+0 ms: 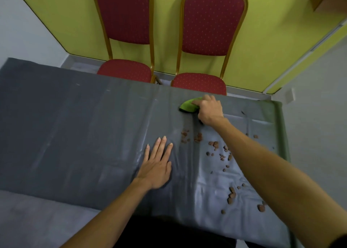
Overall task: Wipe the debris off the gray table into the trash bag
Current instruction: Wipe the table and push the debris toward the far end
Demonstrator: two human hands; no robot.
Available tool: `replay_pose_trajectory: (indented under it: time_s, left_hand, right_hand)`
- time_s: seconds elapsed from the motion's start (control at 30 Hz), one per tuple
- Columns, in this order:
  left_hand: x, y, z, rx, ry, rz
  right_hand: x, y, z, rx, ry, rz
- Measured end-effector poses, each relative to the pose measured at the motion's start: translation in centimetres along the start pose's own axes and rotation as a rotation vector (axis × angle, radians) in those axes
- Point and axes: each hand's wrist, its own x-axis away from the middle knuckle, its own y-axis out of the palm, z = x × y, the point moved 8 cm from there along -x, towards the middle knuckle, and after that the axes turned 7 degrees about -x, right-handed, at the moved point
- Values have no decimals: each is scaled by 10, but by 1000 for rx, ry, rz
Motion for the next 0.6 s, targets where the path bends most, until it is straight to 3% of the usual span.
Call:
replay_pose_trajectory:
  time_s: [0.13, 0.3, 0.5, 0.6]
  left_hand:
    - [1, -1, 1, 2, -5, 9]
    - [2, -3, 0, -3, 0, 9]
    - [2, -2, 0, 1, 7, -14]
    - [2, -1, -2, -5, 10, -19]
  right_hand:
    - [39, 21, -27, 92, -225, 1]
    - [62, 24, -25, 221, -447, -326]
    - [30, -11, -25, 104, -273, -136]
    - [39, 13, -45, 1, -246, -174]
